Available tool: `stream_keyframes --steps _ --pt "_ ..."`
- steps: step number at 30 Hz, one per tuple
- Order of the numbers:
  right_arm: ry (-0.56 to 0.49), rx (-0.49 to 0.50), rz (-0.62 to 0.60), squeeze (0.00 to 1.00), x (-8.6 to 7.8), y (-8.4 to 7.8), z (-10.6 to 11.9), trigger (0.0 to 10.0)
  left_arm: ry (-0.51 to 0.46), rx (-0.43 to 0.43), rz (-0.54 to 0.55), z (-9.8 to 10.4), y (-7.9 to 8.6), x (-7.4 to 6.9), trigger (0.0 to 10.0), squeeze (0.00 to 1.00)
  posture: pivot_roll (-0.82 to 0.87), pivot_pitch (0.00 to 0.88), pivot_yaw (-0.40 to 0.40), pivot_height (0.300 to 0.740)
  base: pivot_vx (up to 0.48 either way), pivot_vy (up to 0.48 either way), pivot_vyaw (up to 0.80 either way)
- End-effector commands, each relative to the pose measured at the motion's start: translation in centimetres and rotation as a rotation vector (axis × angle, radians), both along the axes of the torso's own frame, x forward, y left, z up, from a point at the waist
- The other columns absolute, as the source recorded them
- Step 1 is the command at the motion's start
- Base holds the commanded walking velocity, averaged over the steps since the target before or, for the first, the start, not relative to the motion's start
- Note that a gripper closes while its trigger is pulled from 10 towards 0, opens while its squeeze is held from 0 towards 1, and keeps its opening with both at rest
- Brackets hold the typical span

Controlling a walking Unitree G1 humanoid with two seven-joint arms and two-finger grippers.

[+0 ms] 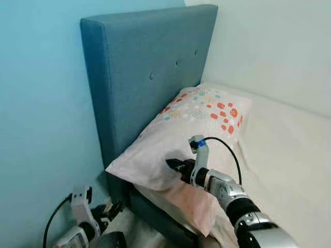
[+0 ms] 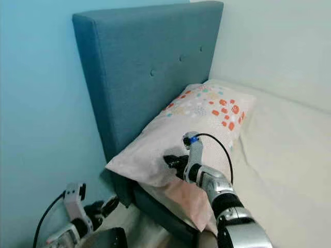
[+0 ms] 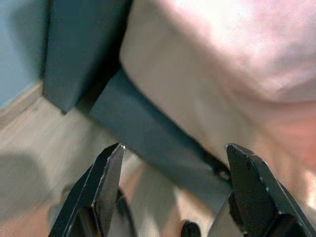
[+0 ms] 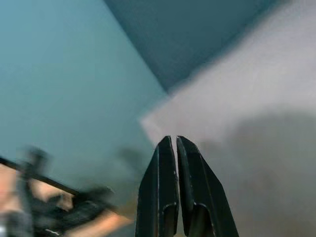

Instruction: Clean up the room

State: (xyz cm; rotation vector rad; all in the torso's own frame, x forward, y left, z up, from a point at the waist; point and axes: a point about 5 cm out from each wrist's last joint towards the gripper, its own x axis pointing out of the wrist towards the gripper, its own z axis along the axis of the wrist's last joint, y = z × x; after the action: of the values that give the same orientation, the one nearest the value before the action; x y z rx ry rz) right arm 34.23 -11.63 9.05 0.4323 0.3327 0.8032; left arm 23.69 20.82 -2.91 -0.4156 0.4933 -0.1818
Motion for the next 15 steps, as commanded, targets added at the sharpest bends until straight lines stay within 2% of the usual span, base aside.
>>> stream_keyframes --steps 1,4,6,9,10,13,15 --pt "-0.017 0.074 0.037 0.00 -0.2 -0.2 1.0 10.0 0.033 0.030 0.011 -0.5 0.4 -0.5 10.0 0.00 0.04 0.000 -0.072 0.542 0.000 0.000 0.00" --pt "-0.046 0.116 0.154 0.00 -1.4 0.1 1.6 10.0 0.095 0.064 0.038 -1.4 0.9 -1.4 10.0 0.00 0.02 0.000 -0.071 0.542 0.000 0.000 0.00" --pt "-0.074 0.097 0.154 0.00 -1.7 0.3 1.5 10.0 0.126 0.089 0.060 -1.7 1.2 -1.9 10.0 0.00 0.01 0.000 -0.070 0.542 0.000 0.000 0.00" --pt "-0.081 0.054 0.056 0.00 -1.0 0.2 0.9 10.0 0.155 0.130 0.087 -2.0 1.6 -2.2 10.0 0.00 0.01 0.000 -0.069 0.542 0.000 0.000 0.00" --pt "-0.081 0.054 0.056 0.00 -1.0 0.2 0.9 10.0 0.155 0.130 0.087 -2.0 1.6 -2.2 10.0 0.00 0.01 0.000 -0.069 0.542 0.000 0.000 0.00" --pt "-0.028 0.120 -0.159 0.00 -0.3 -0.8 0.0 10.0 0.225 0.196 0.167 -2.5 2.3 -2.6 10.0 0.00 -0.01 0.000 -0.067 0.547 0.000 0.000 0.00" --pt "-0.036 0.089 -0.225 0.00 -0.7 -1.2 -0.8 10.0 0.277 0.255 0.206 -2.6 2.7 -2.6 10.0 0.00 -0.01 0.000 -0.064 0.556 0.000 0.000 0.00"
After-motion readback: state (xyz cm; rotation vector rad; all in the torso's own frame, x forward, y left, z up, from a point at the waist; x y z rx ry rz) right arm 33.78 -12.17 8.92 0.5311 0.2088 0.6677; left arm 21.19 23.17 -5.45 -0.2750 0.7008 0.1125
